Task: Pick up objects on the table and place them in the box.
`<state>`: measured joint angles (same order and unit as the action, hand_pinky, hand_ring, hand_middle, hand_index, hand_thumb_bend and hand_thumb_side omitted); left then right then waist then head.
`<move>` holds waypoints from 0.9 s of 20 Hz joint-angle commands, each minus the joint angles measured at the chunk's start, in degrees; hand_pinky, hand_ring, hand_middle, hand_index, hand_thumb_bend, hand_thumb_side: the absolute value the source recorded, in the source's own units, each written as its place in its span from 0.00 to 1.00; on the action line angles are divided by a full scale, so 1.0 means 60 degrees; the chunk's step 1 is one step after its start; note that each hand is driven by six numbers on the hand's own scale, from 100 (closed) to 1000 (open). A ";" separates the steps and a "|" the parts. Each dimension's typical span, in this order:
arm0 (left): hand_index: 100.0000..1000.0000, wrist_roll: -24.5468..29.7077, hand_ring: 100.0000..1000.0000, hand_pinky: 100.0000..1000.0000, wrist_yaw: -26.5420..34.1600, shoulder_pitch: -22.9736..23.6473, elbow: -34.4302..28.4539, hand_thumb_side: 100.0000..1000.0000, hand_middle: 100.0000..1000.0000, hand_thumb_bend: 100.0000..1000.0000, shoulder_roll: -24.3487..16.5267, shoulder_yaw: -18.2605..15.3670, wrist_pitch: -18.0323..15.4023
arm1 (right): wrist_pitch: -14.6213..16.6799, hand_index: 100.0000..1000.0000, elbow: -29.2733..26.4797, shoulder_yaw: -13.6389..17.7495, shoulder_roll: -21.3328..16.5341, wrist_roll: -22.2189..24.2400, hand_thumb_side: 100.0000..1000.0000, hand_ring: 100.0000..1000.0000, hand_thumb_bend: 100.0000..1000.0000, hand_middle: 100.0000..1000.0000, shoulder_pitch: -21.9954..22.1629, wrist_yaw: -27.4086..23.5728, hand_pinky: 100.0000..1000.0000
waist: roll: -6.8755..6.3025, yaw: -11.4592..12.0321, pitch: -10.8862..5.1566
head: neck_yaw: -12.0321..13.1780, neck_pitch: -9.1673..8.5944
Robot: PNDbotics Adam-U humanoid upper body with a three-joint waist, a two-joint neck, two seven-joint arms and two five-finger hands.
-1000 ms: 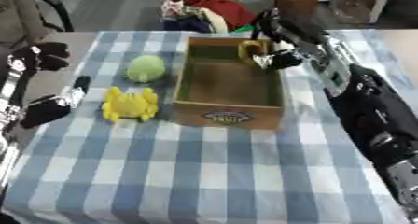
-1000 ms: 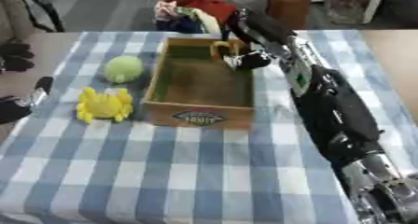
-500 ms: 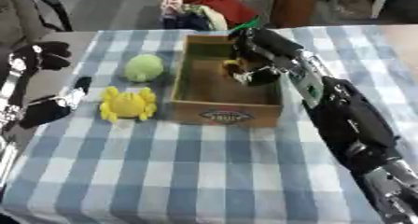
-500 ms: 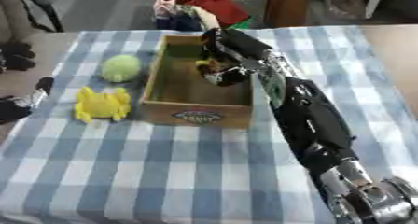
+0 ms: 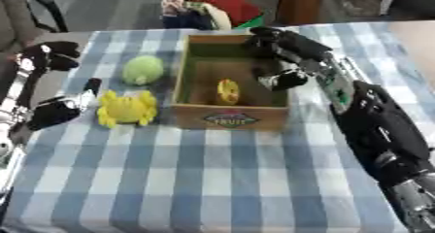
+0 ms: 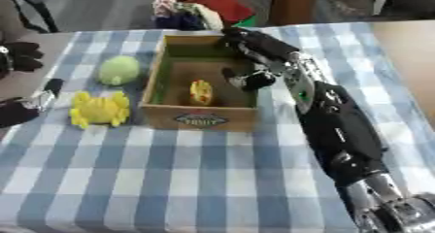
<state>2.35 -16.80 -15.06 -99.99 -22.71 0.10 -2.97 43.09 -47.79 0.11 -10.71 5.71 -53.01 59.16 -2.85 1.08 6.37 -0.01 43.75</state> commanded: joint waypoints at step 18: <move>0.77 -0.0225 0.64 0.69 -0.0487 -0.0395 0.0935 0.00 0.62 0.36 -0.1604 0.0058 -0.0063 | 0.0507 0.82 -0.1787 0.1064 -0.3153 -0.2824 0.26 1.00 0.00 0.61 0.2327 -0.3021 0.63 | 0.0026 -0.0861 -0.0028 | 0.0792 -0.0313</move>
<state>0.94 -19.21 -16.40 -94.44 -29.47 0.34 -2.99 46.32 -56.72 6.01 -27.01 -10.15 -38.29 42.52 -2.75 -4.17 6.90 4.40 42.56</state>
